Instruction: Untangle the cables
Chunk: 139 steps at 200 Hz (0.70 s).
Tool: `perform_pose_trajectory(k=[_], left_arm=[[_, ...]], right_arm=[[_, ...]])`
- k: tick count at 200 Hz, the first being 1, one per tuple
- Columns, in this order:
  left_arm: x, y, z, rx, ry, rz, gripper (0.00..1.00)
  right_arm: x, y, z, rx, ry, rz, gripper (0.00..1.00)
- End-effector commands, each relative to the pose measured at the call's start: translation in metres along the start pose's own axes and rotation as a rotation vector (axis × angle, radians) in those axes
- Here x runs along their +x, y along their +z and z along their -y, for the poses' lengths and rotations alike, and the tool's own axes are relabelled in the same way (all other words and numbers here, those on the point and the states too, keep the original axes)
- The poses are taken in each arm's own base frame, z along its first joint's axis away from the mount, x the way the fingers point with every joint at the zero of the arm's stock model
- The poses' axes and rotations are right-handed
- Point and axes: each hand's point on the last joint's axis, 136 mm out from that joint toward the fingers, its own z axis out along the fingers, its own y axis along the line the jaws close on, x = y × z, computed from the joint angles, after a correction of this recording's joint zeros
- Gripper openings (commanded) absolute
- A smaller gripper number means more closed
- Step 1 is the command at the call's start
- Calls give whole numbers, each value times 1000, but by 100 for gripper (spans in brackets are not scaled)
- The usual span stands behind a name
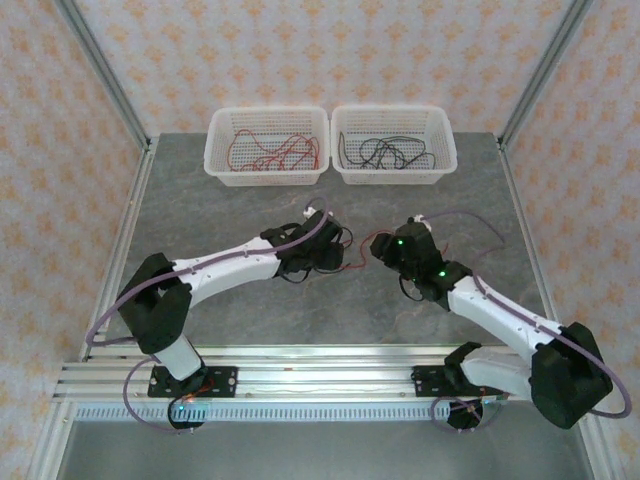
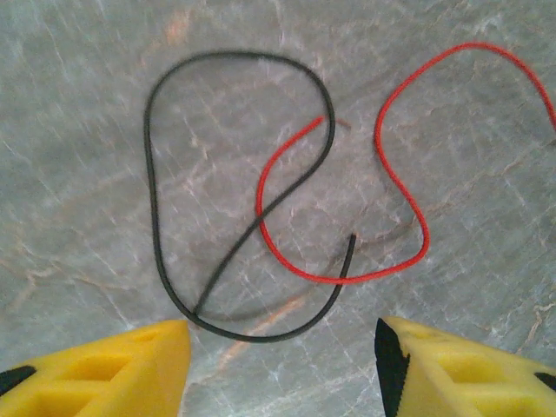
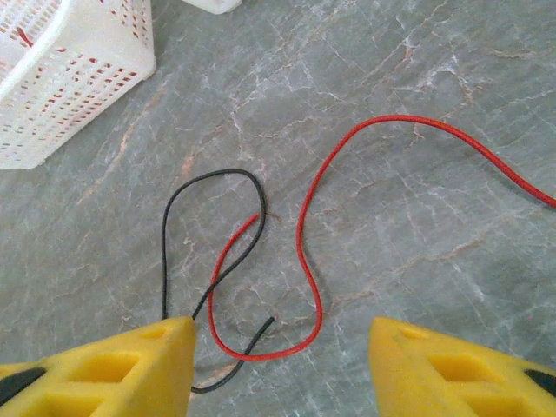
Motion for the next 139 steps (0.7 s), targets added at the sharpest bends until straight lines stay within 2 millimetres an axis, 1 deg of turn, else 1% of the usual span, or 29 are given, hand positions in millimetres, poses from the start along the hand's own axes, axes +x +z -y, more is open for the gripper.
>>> perform_pose_trajectory(k=[1,24,46,72,90,123,139], left_arm=[[9,3,12,97,-156,-2,61],[24,7,15,147,-236,-26,62],[34,13,10,100,-231,-30,61],[35,22,-3,11,-198,-28,61],[34,29,-2,0,-188,-34,60],[35,42,1,5,-220,-39,61],[37,49,-4,-18,-232,-43,61]], right_arm=[[-8,-7,4,31,-32,20,55],[-6,-6,4,29,-34,14,55],[-3,-4,4,17,-35,4,55],[1,-3,5,13,-40,-10,55],[3,-4,7,11,-42,-13,55],[4,-5,9,7,-38,-10,55],[5,-6,9,6,-39,-10,55]])
